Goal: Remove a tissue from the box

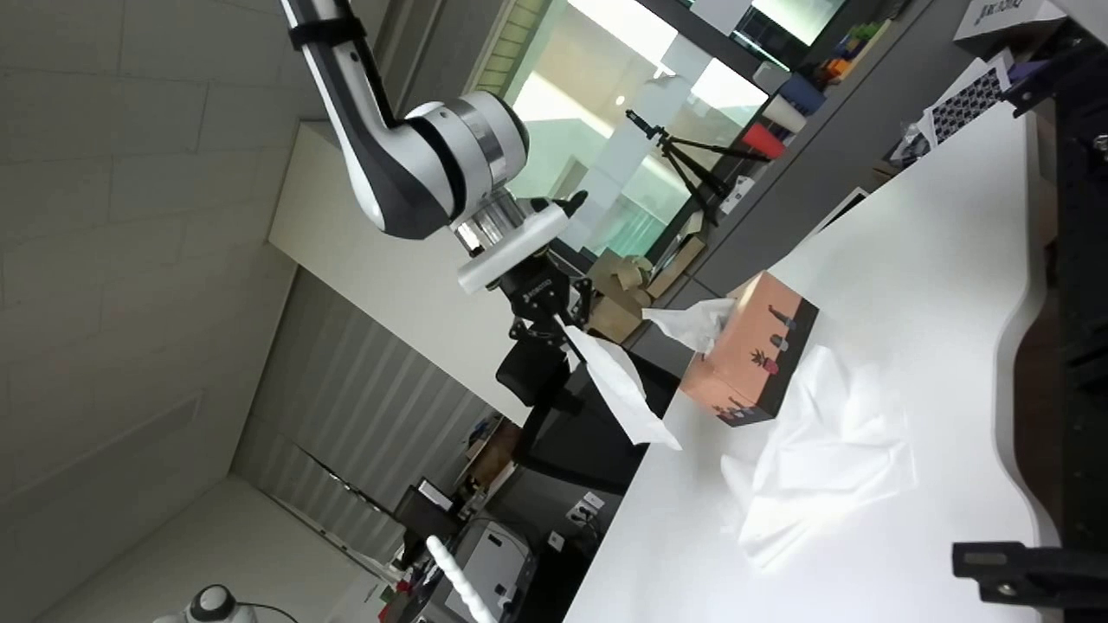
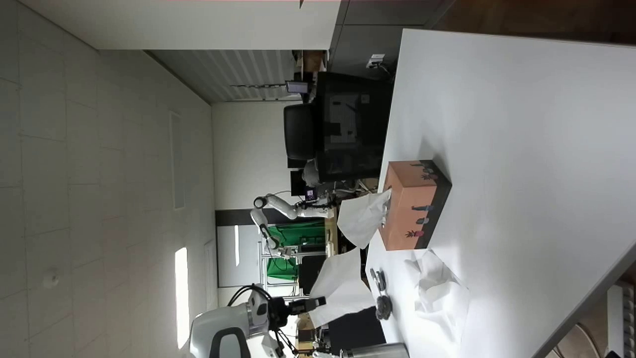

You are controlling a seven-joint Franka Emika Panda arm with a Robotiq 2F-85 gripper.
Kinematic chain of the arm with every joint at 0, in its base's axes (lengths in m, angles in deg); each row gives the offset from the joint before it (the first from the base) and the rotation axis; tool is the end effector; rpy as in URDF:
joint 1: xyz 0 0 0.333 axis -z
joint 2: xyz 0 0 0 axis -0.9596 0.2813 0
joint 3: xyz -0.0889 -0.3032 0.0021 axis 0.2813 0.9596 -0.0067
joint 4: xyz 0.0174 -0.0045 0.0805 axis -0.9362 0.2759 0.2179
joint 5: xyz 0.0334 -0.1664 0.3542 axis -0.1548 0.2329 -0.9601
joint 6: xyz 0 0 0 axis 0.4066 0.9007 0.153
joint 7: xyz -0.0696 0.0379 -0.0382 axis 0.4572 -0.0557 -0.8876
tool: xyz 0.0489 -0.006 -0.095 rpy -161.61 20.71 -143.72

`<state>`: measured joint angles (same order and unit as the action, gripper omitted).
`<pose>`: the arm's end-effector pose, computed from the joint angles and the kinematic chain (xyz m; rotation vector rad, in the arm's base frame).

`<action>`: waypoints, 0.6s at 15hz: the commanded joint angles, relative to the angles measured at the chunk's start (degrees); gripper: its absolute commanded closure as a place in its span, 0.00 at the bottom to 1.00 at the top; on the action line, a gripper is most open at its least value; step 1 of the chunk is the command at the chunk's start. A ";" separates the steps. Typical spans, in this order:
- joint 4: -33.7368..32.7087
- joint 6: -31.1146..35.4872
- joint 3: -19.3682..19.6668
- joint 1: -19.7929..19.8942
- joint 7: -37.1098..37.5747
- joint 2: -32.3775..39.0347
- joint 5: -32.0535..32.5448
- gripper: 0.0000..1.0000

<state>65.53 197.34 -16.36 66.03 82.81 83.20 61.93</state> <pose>0.4730 0.0797 0.3498 -2.7230 0.7664 -0.3646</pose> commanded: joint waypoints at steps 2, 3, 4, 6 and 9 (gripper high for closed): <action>2.54 5.55 -0.38 1.25 -4.46 9.28 0.93 1.00; 2.27 6.93 -0.51 1.34 -3.91 12.63 1.88 1.00; 2.16 8.18 -0.25 1.48 -3.10 15.29 3.46 1.00; 1.55 10.22 1.40 0.80 -0.71 21.26 7.92 1.00; 0.03 9.96 3.25 -0.52 -0.66 26.81 9.79 1.00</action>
<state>68.25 207.35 -15.00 66.84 80.08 104.95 69.38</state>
